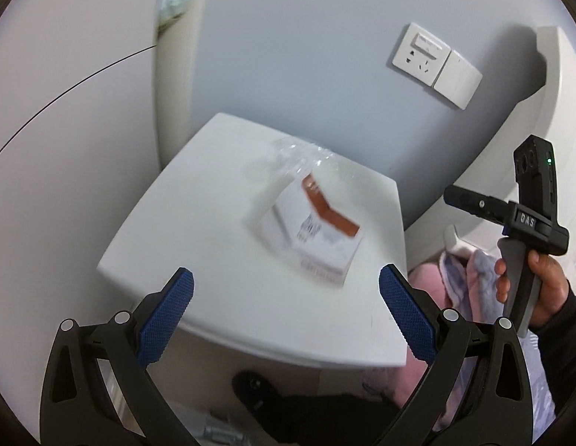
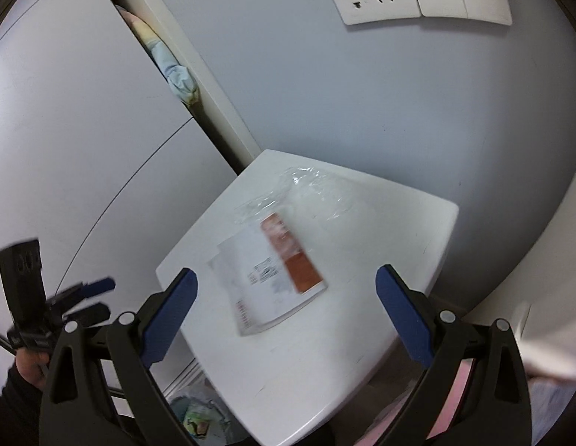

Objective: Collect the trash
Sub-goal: 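Move the open right tool up to the clear plastic bag on the cabinet, then close the right tool on the clear plastic bag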

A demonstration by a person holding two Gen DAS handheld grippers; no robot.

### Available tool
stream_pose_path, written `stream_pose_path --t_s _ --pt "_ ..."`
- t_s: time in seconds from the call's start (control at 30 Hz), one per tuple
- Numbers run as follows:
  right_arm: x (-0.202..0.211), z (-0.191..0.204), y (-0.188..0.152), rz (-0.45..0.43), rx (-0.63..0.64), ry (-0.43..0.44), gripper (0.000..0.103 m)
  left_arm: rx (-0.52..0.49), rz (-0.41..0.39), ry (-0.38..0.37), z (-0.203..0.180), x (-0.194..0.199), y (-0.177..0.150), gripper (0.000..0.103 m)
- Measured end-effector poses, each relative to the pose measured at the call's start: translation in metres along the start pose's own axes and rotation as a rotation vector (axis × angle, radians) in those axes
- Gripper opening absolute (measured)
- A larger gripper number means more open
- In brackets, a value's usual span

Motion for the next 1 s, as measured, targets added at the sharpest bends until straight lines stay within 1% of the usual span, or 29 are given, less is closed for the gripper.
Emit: stream_pose_path --t_s 0.1,0.27,0.37,0.53,0.63,0.73,0.87,1.0 --pt "-0.011 -0.007 0.007 0.02 0.035 -0.014 0.094 -0.032 0.02 -0.009 -0.01 -0.022 0.013 0.097" --pt "-0.032 -0.015 0.016 0.039 0.075 -0.003 0.094 -0.068 0.054 -0.002 -0.021 -0.063 0.031 0.097" --pt "-0.048 -0.017 0.023 0.039 0.109 -0.006 0.094 -0.071 0.069 0.004 -0.022 -0.083 0.041 0.097" --pt "-0.081 -0.027 0.033 0.076 0.135 -0.002 0.094 -0.093 0.08 0.02 -0.017 -0.109 0.058 0.097" --pt "-0.097 -0.031 0.039 0.088 0.151 -0.005 0.094 -0.084 0.091 0.019 -0.012 -0.126 0.068 0.097" --pt "-0.108 -0.037 0.044 0.095 0.155 -0.003 0.094 -0.101 0.104 0.019 -0.008 -0.142 0.073 0.097" --pt "-0.122 -0.038 0.045 0.112 0.218 -0.002 0.094 -0.132 0.129 0.01 -0.006 -0.161 0.072 0.097" --pt "-0.137 -0.038 0.045 0.137 0.246 0.006 0.094 -0.117 0.159 -0.017 -0.005 -0.182 0.069 0.097"
Point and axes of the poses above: each gripper's, at about its wrist camera, not at the fingertips, and x roughly against the way its jaws point, z to its left, y to its top, the point moved 1 cm from there along -x, roughly the way its jaws point, and after that the axes turned 7 degrees about -z, right-handed, at the moved point
